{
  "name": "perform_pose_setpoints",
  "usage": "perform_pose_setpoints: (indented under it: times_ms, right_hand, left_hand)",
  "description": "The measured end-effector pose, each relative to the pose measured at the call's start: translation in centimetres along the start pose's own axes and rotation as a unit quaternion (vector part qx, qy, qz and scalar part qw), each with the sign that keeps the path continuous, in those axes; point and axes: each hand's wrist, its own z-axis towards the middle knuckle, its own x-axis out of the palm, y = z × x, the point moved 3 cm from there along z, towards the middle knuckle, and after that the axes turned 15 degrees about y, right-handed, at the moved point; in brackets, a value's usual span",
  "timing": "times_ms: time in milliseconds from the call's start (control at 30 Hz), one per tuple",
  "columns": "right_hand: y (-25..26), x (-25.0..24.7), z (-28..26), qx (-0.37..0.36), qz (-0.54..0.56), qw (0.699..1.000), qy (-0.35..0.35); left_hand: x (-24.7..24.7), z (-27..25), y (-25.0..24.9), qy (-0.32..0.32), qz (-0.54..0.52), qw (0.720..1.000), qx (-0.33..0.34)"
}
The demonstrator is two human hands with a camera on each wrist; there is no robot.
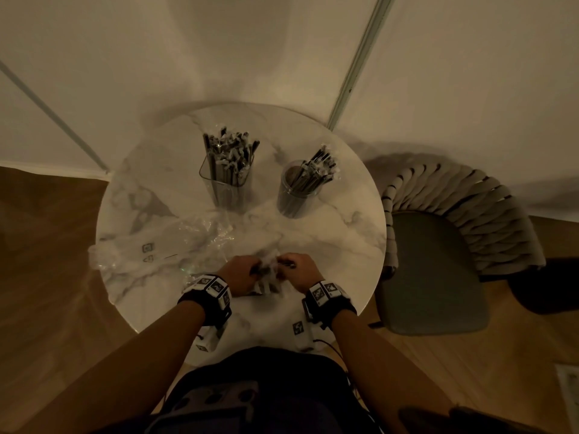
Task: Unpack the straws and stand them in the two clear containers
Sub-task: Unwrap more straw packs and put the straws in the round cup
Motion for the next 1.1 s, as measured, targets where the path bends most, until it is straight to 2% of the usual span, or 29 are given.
perform_pose_setpoints:
  times_ms: [200,300,433,567,867,1100]
  right_hand:
    - [-0.4,-1.0,0.3,0.008,0.073,0.997,-0.039]
    - [-0.1,-0.8,0.2,-0.010,0.106,0.994,-0.029]
    - [0.0,-1.6,0.2,-0.009,0.081,0.996,-0.030]
    - [-0.9,-3.5,0.1,0.015,0.086,0.994,-0.066]
    - [-1.5,-5.1,0.1,0.038,0.218,0.962,-0.161]
    - [-0.5,-4.7,0.0,0.037,0.129,0.982,-0.130]
  left_hand:
    - [-0.2,-0.2,0.4,0.003,-0.007,1.000,-0.009]
    - [-0.3,-0.1,0.4,0.004,-0.006,1.000,-0.008]
    - [-0.4,-0.2,0.1,0.003,-0.015,1.000,-0.012]
    - [-0.6,-0.4,0.5,-0.006,-0.013,0.999,-0.033]
    - [-0.5,-0.3,0.2,-0.016,0.037,0.998,-0.048]
    - [-0.5,-0.7,0.4,0.003,0.032,0.998,-0.051]
